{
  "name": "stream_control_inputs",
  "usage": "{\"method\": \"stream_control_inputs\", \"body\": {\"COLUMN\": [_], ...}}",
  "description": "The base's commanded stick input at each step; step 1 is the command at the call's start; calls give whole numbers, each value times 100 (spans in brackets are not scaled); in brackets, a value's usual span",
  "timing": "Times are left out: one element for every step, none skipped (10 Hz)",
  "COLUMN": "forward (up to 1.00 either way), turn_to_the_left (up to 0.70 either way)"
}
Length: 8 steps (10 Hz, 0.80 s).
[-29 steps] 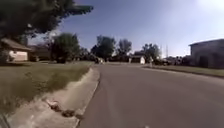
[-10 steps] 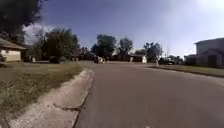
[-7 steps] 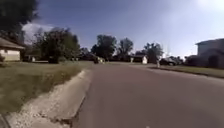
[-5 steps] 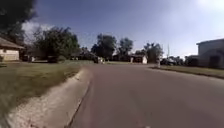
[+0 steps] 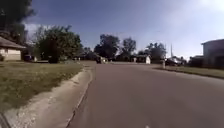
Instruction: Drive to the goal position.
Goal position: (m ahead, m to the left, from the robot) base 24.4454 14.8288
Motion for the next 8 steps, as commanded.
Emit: {"method": "stream_control_inputs", "body": {"forward": [100,100,100,100,100,100,100,100], "turn_to_the_left": [0,0,0,0,0,0,0,0]}}
